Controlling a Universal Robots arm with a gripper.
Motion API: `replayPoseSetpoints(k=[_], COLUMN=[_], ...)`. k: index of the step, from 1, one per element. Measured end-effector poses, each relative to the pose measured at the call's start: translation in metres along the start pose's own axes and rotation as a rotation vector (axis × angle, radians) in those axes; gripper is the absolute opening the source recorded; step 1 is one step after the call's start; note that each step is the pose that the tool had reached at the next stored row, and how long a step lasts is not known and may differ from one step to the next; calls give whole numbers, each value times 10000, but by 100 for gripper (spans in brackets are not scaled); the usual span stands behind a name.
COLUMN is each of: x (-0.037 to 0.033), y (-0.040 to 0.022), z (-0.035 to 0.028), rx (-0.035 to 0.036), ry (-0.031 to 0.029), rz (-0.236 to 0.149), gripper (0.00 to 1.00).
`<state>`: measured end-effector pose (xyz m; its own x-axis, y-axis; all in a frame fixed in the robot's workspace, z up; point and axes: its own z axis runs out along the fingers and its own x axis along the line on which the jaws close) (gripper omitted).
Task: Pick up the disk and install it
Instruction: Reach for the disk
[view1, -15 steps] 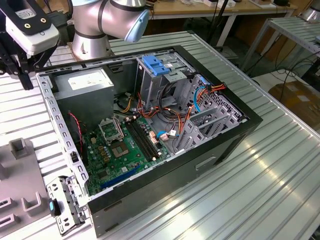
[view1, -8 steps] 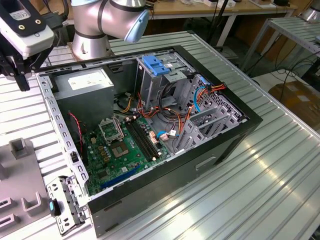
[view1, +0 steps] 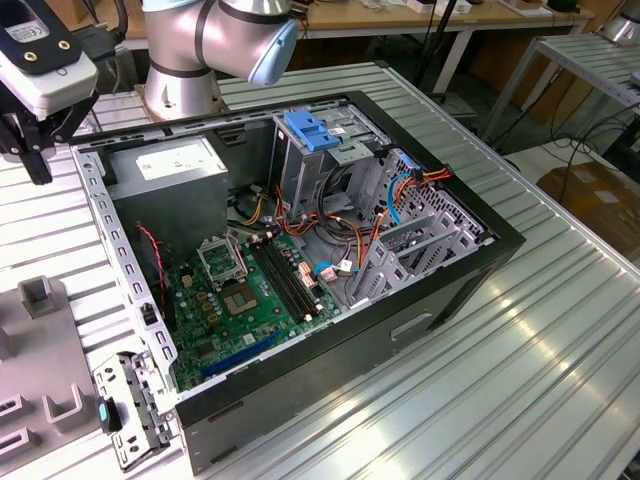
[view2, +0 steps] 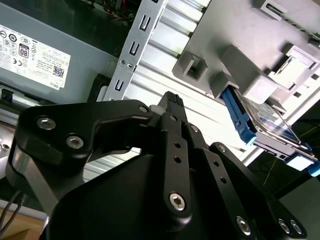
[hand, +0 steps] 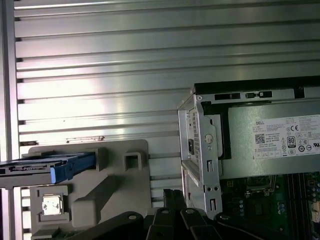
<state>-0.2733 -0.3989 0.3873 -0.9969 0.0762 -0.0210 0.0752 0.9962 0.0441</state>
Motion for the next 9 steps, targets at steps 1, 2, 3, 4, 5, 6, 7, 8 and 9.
replayPoseSetpoints(k=[1, 2, 3, 4, 5, 6, 7, 8, 9], x=[17, 25, 33, 44, 54, 62, 68, 76, 84], y=[-1, -2, -3, -3, -4, -5, -5, -6, -7], z=[0, 1, 1, 2, 3, 4, 5, 6, 7], rx=[1, 1, 0, 0, 0, 1, 0, 0, 0], ry=[1, 1, 2, 2, 3, 3, 3, 3, 4], rz=[0, 0, 0, 0, 0, 0, 1, 0, 0], gripper=[11, 11, 11, 11, 11, 11, 11, 11, 11])
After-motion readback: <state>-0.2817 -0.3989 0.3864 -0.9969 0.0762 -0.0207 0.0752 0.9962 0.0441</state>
